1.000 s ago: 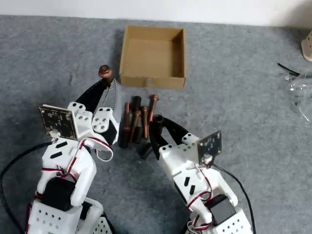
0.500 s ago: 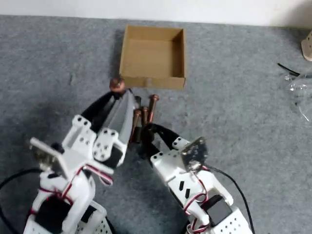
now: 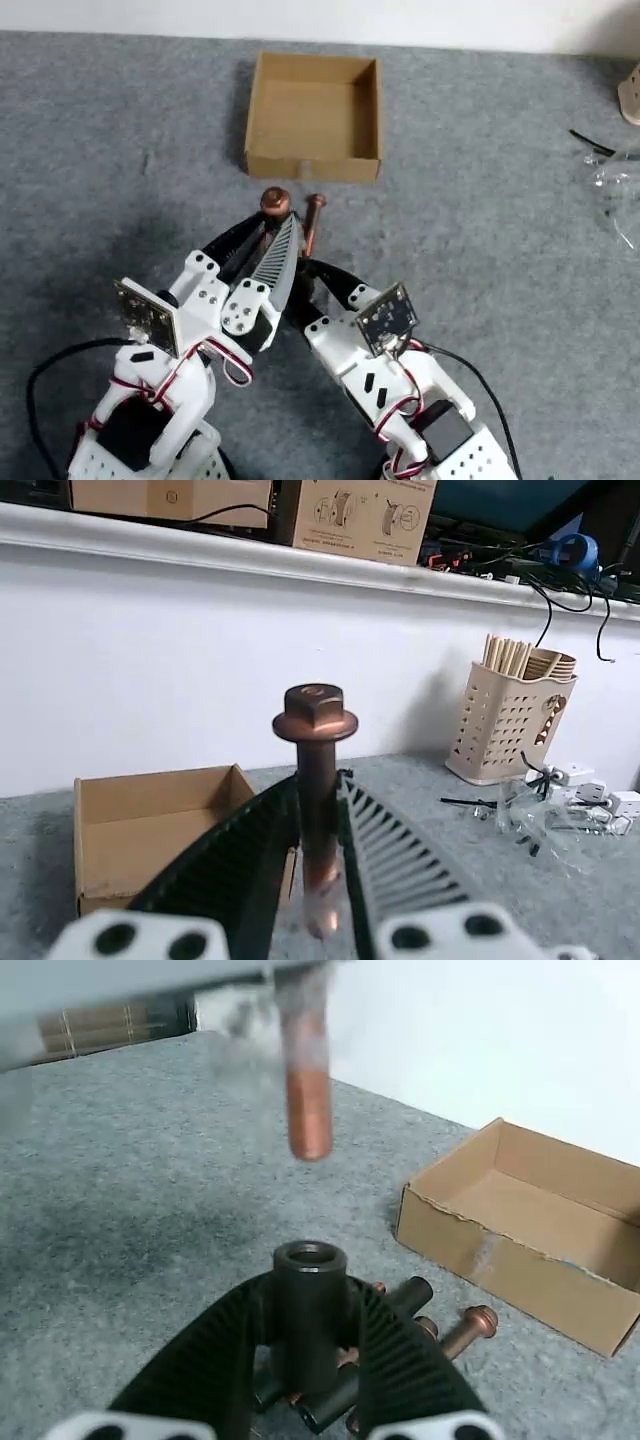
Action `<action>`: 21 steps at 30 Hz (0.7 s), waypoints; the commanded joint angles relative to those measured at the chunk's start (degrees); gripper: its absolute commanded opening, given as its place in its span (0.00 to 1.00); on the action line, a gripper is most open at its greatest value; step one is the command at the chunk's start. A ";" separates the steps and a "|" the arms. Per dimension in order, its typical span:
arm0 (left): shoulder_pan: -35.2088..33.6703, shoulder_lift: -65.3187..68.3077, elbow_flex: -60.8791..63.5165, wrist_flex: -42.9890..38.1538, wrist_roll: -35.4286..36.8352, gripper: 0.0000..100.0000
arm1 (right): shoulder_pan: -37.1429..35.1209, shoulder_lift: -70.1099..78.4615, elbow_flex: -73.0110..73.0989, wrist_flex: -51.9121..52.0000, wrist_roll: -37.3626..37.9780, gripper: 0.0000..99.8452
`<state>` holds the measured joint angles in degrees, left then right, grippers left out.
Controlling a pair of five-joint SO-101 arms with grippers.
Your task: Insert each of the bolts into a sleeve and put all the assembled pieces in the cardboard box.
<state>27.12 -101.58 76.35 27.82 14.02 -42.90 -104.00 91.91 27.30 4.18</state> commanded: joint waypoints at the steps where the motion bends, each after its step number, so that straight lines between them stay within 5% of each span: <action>1: 0.48 -2.51 1.36 -0.18 4.57 0.01 | -0.22 -1.10 -0.84 -1.89 0.70 0.00; 15: -1.10 -2.77 2.33 7.47 8.44 0.01 | 3.03 -1.10 -0.92 -1.98 0.70 0.00; 21: -1.19 -2.77 4.26 4.66 8.35 0.01 | 0.75 -1.10 -0.75 -1.98 0.70 0.00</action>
<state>26.51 -103.60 81.10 34.68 21.93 -40.53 -103.91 92.26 27.38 4.26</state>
